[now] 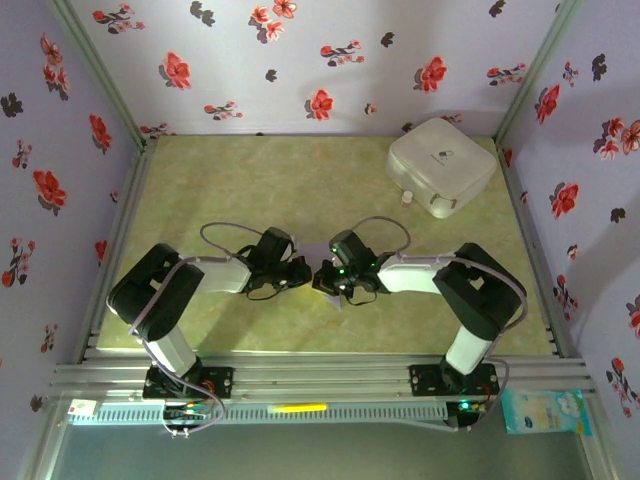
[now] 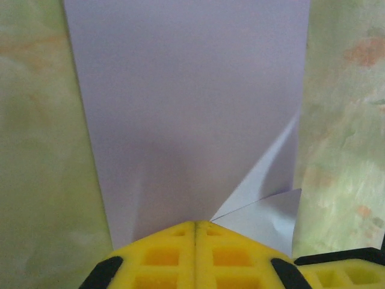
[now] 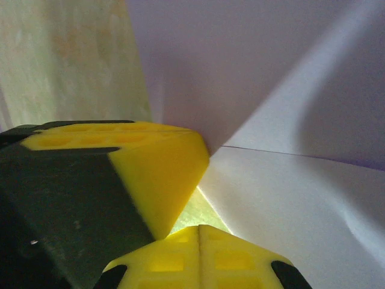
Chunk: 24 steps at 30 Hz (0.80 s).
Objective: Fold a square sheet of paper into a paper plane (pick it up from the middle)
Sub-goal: Third fold the triangle at the center of the table.
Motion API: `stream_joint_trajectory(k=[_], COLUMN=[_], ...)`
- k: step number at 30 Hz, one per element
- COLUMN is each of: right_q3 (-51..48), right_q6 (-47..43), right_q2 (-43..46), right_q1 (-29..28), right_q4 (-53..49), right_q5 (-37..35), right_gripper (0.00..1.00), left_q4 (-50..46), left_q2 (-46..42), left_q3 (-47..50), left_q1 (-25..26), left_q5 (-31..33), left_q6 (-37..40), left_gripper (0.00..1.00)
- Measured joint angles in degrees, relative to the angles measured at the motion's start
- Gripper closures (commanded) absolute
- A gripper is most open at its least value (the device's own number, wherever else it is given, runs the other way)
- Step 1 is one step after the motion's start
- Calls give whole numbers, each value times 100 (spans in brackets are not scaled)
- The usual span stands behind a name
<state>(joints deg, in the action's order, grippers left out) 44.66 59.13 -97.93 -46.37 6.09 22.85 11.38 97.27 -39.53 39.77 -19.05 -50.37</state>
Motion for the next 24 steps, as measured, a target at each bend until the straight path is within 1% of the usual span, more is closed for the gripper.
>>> stream_joint_trajectory(k=[5, 9, 18, 24], right_q3=[-188, -490, -1803, -2061], right_q6=[2, 4, 68, 116], right_q2=[-118, 55, 1296, 2081], right_q1=[0, 0, 4, 57], right_q4=[162, 431, 483, 175], right_q5=[13, 31, 48, 4], right_gripper=[98, 97, 95, 93], left_q4=[17, 39, 63, 76], left_q2=[2, 2, 2, 2], left_q3=[7, 20, 33, 39], left_q1=[-20, -20, -31, -35], left_q5=[-17, -20, -37, -52], left_q6=[0, 0, 0, 2], left_gripper=[99, 99, 99, 99])
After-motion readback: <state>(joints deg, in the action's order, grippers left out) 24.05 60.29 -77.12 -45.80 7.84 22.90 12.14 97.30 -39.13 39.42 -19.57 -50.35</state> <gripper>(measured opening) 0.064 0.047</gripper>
